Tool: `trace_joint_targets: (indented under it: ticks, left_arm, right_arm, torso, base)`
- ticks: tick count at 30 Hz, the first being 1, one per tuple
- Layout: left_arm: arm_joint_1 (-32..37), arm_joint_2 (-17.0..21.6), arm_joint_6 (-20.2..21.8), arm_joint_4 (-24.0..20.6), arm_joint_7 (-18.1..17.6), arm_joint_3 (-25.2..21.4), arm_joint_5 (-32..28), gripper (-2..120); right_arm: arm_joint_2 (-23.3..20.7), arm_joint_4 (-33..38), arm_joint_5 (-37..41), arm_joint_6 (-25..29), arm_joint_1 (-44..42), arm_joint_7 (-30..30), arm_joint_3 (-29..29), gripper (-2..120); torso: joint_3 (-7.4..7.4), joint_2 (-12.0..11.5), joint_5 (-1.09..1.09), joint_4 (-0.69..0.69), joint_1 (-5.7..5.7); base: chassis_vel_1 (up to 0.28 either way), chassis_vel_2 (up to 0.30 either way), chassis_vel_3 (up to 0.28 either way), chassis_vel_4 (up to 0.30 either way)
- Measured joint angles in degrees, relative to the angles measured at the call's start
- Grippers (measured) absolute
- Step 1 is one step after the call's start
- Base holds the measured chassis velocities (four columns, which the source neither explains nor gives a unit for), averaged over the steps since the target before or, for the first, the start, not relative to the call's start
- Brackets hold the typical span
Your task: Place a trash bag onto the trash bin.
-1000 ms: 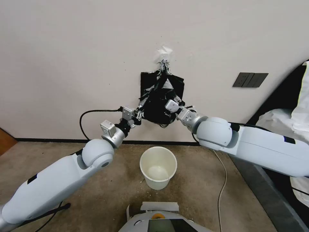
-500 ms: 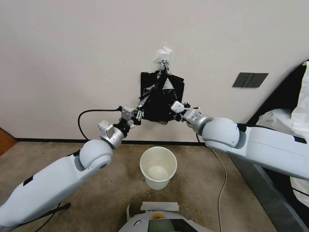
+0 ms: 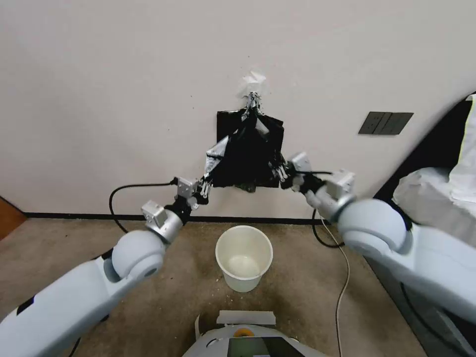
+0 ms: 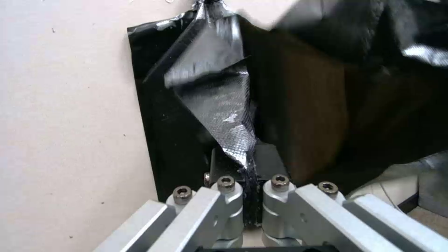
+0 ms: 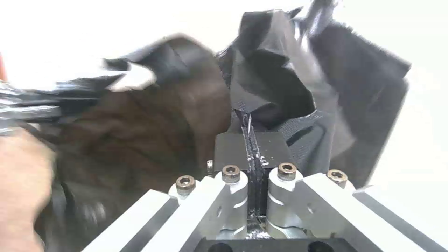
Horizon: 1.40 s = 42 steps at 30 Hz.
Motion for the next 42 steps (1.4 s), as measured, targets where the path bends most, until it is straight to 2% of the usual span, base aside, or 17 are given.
trace_joint_targets:
  ticks: [5, 9, 19, 26, 29, 34, 38, 40, 42]
  left_arm:
    - [2.6, -0.1, 0.0, -0.9, -0.1, -1.0, 0.9, 0]
    - [2.9, -0.6, 0.0, -1.0, -0.1, -0.8, 1.5, 0]
    - [1.1, -2.4, 0.5, 0.7, -0.2, 2.9, 2.9, 0]
    - [-0.9, -0.6, 0.7, -0.5, -0.7, 1.7, 0.0, 0]
    - [1.2, 0.1, 0.7, -2.0, -0.8, 0.7, -0.8, 0]
    - [3.4, -1.1, 0.8, -2.1, -0.9, 0.9, -0.3, 0]
    - [3.4, -2.8, 0.9, -0.6, -1.0, 3.1, 1.6, 0]
    - [1.0, -4.6, 1.2, 0.7, -1.3, 6.6, 2.3, 0]
    - [0.2, -5.2, 1.5, 1.2, -1.5, 7.8, 2.4, 0]
  right_arm:
    - [3.5, 1.6, -1.9, 0.4, -5.9, 0.0, 2.4, 0]
    - [4.8, 2.2, -2.3, 0.3, -8.2, 0.2, 3.8, 0]
    - [9.2, 2.3, -6.3, 0.2, -17.1, 0.3, 6.3, 0]
    - [10.8, 2.6, -2.7, -0.5, -14.0, 1.4, 5.4, 0]
    - [10.8, 2.7, -0.4, -1.1, -13.2, 2.9, 5.2, 0]
    - [11.5, 2.7, -1.5, -1.2, -16.2, 3.2, 5.5, 0]
    - [11.8, 2.7, -2.9, -1.2, -20.7, 3.2, 7.7, 0]
    - [11.9, 2.7, -3.0, -1.4, -24.1, 3.3, 10.6, 0]
    - [12.2, 2.7, -3.2, -1.6, -25.4, 3.3, 11.2, 0]
  torso:
    - [0.00, 0.0, 0.00, 0.02, 0.00]
    - [0.00, 0.0, -0.01, 0.01, 0.00]
    - [0.00, 0.0, -0.01, -0.01, 0.00]
    - [0.00, 0.0, 0.01, 0.02, 0.00]
    - [0.01, 0.0, 0.00, 0.02, 0.00]
    - [0.00, 0.0, 0.00, 0.02, 0.00]
    - [0.01, 0.0, -0.01, 0.00, 0.00]
    - [0.00, 0.0, -0.01, -0.01, 0.00]
    - [0.01, 0.0, 0.00, -0.01, 0.01]
  base:
    - [0.000, 0.000, 0.000, 0.000]
    - [0.000, 0.000, 0.000, 0.000]
    - [0.000, 0.000, 0.000, 0.000]
    - [0.000, 0.000, 0.000, 0.000]
    - [0.000, 0.000, 0.000, 0.000]
    - [0.000, 0.000, 0.000, 0.000]
    - [0.000, 0.000, 0.000, 0.000]
    - [0.000, 0.000, 0.000, 0.000]
    - [0.000, 0.000, 0.000, 0.000]
